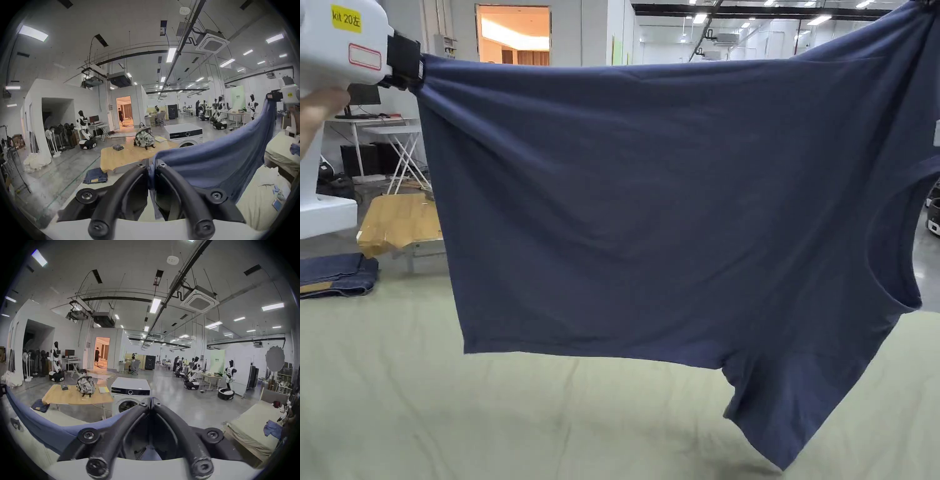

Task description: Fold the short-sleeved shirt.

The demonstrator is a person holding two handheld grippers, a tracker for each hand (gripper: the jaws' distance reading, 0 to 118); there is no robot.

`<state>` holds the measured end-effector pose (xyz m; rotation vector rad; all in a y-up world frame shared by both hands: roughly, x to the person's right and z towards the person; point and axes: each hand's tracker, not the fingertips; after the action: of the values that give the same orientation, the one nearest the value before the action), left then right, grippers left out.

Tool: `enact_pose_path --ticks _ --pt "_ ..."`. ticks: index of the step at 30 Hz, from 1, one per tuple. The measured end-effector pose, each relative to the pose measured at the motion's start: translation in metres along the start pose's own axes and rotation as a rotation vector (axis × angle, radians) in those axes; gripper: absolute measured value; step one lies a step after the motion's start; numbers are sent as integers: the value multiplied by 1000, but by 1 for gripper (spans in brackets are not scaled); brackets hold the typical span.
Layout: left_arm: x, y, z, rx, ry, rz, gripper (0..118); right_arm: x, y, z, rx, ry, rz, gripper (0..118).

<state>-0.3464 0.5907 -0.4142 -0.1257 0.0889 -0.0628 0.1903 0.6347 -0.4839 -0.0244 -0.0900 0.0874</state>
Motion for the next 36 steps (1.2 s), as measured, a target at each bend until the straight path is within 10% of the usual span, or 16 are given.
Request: enact_pose_path --ticks 6,7,9,14,15,19,25,36 --pt "6 -59 -9 -89 -40 20 1 -12 -31 -12 -45 107 -4 0" --pt "18 -59 -9 13 -110 -434 1 -7 -44 -4 -63 120 -15 0" --pt "18 -83 -7 -19 -101 -423 1 -2 -66 -11 -104 148 -17 0" --pt "20 -150 28 -54 -128 -353 1 12 -136 41 -95 169 20 0" --pt "22 -177 38 -178 -206 91 1 19 -152 52 -119 193 26 0" --pt "43 -250 105 -218 -222 -51 1 45 -234 128 -191 241 -71 0" --pt "40 -378 226 -299 -219 233 1 91 -385 244 -364 195 -295 0" --pt "33 -505 333 -627 -216 306 1 94 -504 376 -660 13 -352 2"
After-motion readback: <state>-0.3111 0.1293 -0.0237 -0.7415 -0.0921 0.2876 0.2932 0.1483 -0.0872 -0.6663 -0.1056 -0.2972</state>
